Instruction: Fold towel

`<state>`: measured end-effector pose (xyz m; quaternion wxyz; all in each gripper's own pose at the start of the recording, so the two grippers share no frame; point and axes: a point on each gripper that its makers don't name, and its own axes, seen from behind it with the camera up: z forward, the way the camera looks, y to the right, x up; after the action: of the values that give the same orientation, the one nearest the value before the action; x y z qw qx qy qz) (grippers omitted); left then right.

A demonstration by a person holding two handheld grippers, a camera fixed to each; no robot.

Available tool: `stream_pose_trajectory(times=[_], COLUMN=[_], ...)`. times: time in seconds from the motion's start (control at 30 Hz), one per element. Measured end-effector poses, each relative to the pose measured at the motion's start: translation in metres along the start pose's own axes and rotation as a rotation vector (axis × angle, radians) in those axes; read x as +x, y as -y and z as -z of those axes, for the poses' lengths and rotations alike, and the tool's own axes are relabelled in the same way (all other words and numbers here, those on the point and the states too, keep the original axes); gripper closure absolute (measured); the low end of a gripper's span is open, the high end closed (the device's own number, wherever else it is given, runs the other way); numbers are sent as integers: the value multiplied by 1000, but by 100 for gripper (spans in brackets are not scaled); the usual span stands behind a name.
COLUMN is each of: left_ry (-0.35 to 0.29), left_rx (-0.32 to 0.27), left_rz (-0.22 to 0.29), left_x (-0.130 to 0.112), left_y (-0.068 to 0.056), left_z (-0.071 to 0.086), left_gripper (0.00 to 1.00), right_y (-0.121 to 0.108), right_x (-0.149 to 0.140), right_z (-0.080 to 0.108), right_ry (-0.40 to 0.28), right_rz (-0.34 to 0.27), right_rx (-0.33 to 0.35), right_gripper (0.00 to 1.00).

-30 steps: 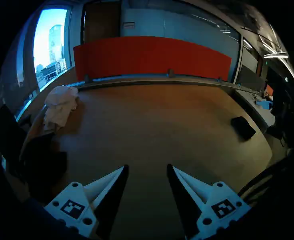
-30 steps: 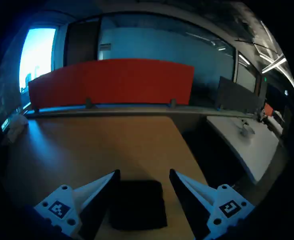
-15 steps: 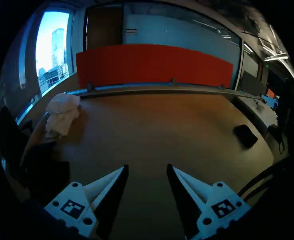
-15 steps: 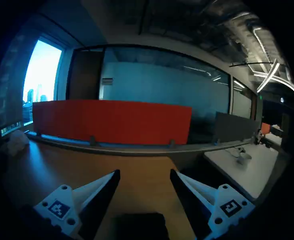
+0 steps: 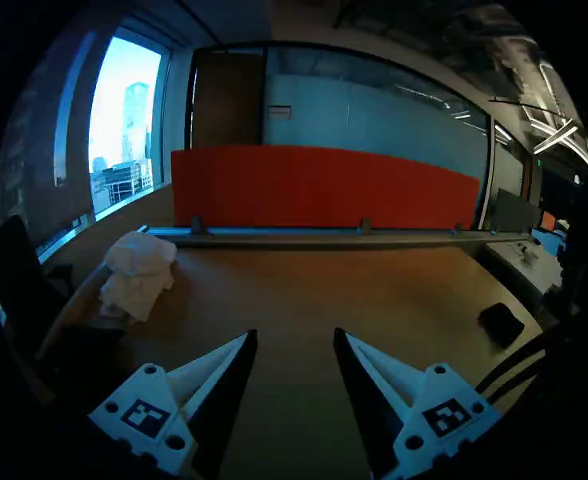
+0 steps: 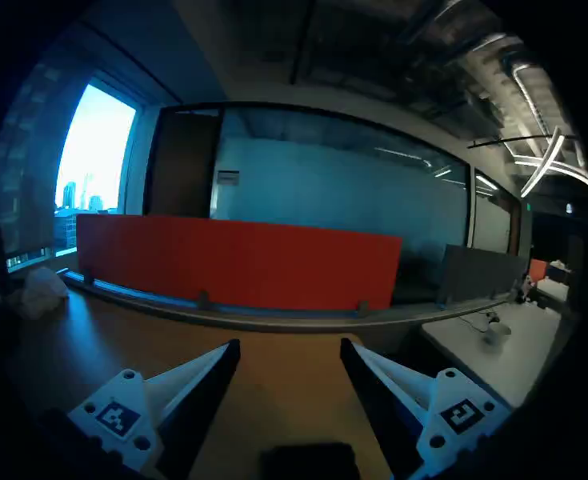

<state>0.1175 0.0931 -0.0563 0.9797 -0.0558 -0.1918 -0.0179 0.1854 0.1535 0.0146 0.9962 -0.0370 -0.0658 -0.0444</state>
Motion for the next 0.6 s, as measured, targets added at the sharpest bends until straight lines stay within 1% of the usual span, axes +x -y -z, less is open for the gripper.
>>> stream_pose_trajectory(times=[0.1, 0.33, 0.6], left_ry=[-47, -121, -178], left_rx=[6, 12, 10], left_rz=[5, 16, 17], left_x=[18, 50, 77], left_y=[6, 18, 30], left_z=[-7, -22, -32], left_gripper=[30, 30, 30], right_y=[18, 61, 104], right_x=[7, 23, 41], right_z=[-1, -4, -6], right_ry=[-10, -33, -61], right_rz=[-10, -40, -58], right_rx=[19, 55, 85], right_gripper=[3, 3, 3])
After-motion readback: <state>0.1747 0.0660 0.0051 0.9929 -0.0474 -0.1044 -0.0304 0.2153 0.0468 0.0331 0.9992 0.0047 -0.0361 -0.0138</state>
